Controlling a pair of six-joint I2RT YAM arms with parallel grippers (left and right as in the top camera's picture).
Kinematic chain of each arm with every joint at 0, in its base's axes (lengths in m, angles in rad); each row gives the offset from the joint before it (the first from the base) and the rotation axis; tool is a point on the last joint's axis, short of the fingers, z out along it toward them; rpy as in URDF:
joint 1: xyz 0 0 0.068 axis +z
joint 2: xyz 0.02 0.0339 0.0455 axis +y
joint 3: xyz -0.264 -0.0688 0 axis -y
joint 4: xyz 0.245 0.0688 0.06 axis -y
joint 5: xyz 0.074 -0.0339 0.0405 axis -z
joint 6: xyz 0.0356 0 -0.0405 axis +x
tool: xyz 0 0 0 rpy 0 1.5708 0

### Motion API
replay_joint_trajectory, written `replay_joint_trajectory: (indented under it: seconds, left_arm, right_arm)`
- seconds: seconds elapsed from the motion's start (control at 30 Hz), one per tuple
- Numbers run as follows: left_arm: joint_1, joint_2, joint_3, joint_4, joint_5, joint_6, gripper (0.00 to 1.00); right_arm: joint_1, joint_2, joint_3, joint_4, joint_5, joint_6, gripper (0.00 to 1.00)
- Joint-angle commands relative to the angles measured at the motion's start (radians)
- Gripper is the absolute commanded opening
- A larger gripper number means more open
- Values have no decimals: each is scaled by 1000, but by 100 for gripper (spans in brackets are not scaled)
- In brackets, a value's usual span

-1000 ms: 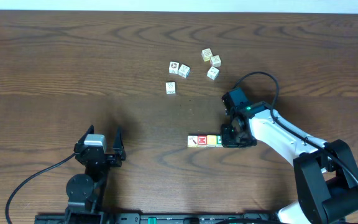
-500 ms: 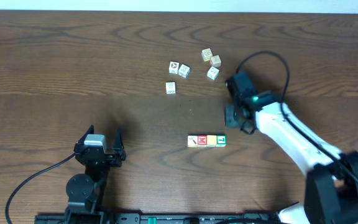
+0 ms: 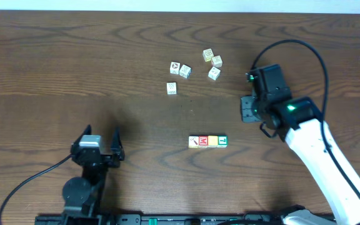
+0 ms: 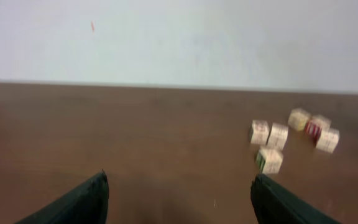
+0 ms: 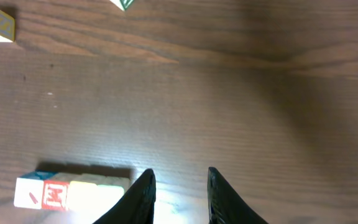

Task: Lift 4 blocks
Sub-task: 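Raise right gripper and move it right away from the row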

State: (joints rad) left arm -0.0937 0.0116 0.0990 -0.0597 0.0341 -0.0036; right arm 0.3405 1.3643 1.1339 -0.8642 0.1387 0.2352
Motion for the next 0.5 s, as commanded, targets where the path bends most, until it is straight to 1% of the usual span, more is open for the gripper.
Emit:
replay_joint_trajectory:
  seconds: [0.0,0.07,0.2,0.23,0.37,0.4,0.47]
  left_arm:
    - [-2,-5,172,-61,-21,-2,73]
    - [-2,-5,253,-167,-32,19,73]
    - [-2,-5,423,-395,-127,19,73]
    - [-2,-5,464,-433,-129,19,73]
    - [-2,-5,596,-532,-124,18,73]
    - [-2,-5,620,-543,-124,18,73]
    - [-2,-5,644,-546,-124,14,73]
  right_arm:
    - [-30,-63,11,-31,15,-35,25]
    - [-40,-89,11,-58,14,-35,25]
    - [-42,-134,11,-93,2,-30,24]
    - [-42,-143,11,-99,-7,-30,24]
    - [-42,-164,11,-143,-80,-22,25]
    - [-42,-165,11,-159,-103,-18,23]
    - [-42,-165,11,-186,-122,-18,16]
